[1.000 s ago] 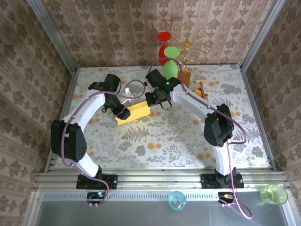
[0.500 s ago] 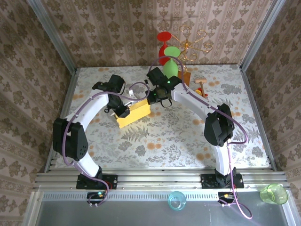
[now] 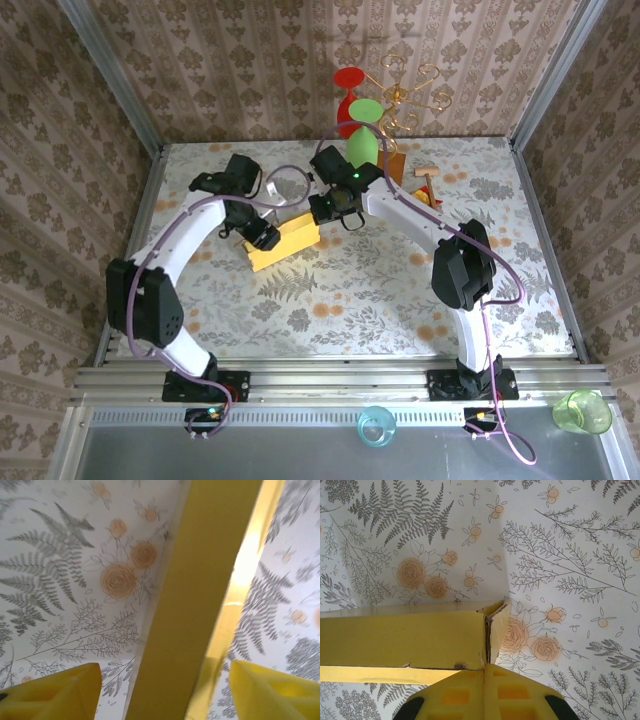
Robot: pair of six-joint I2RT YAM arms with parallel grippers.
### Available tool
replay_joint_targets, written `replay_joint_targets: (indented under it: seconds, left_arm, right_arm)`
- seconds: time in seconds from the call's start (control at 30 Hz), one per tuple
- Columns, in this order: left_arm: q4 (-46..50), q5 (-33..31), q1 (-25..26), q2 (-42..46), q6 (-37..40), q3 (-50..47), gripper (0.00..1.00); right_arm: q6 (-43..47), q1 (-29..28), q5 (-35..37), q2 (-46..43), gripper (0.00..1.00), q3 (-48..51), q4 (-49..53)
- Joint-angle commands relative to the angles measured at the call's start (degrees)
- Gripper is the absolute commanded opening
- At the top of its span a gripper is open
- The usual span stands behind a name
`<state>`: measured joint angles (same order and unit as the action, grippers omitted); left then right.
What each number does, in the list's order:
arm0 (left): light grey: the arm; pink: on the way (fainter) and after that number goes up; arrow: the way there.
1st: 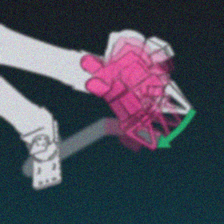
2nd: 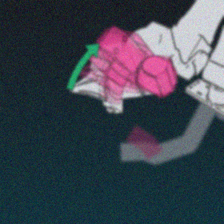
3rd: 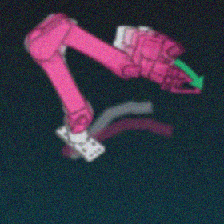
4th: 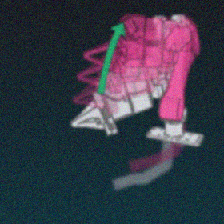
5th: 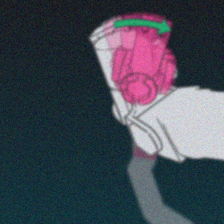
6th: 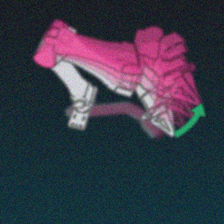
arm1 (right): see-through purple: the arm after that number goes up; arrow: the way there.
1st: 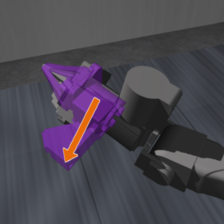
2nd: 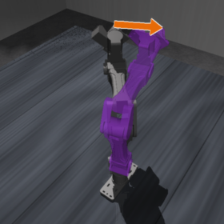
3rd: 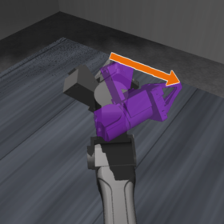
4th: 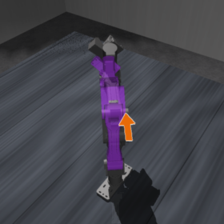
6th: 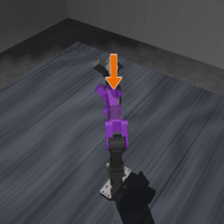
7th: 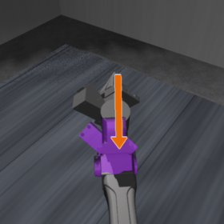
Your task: Fold the paper box
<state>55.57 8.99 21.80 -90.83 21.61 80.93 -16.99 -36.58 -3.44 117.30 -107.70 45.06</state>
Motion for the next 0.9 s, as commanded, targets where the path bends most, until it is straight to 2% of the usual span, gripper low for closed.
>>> replay_joint_targets:
  seconds: [0.0,0.07,0.17,0.23,0.33,0.4,0.67,0.87]
  left_arm:
    - [-2.48,3.13,-1.76,7.07,-10.48,2.65,0.7]
    - [-4.03,5.76,-4.11,10.11,-17.09,1.09,0.64]
    - [-6.04,10.33,-8.38,14.86,-27.03,-4.19,0.48]
    - [-5.07,12.72,-10.31,16.95,-29.46,-7.24,0.47]
    - [-0.8,12.72,-10.88,17.74,-27.0,-9.64,0.57]
    - [1.23,11.37,-10.88,17.33,-24.66,-10.6,0.59]
    - [1.56,6.44,-9.92,14.78,-17.77,-10.68,0.59]
    - [0.62,1.8,-6.73,11.56,-14.86,-10.98,0.58]
  right_arm:
    - [-1.1,-0.16,-0.47,1.77,0.0,-0.5,2.81]
    - [-1.16,-0.16,-0.42,1.79,0.0,-0.5,2.73]
    - [-1.37,-0.16,-0.53,1.79,0.0,-0.49,2.66]
    - [-1.37,-0.16,-0.6,1.79,0.0,-0.49,2.64]
    - [-1.35,-0.16,-0.75,1.8,0.0,-0.49,2.6]
    - [-1.38,-0.16,-0.78,1.78,0.0,-0.49,2.65]
    - [-1.31,-0.16,-0.86,1.88,0.0,-0.49,2.75]
    - [-1.54,-0.16,-1.14,1.76,0.0,-0.23,2.57]
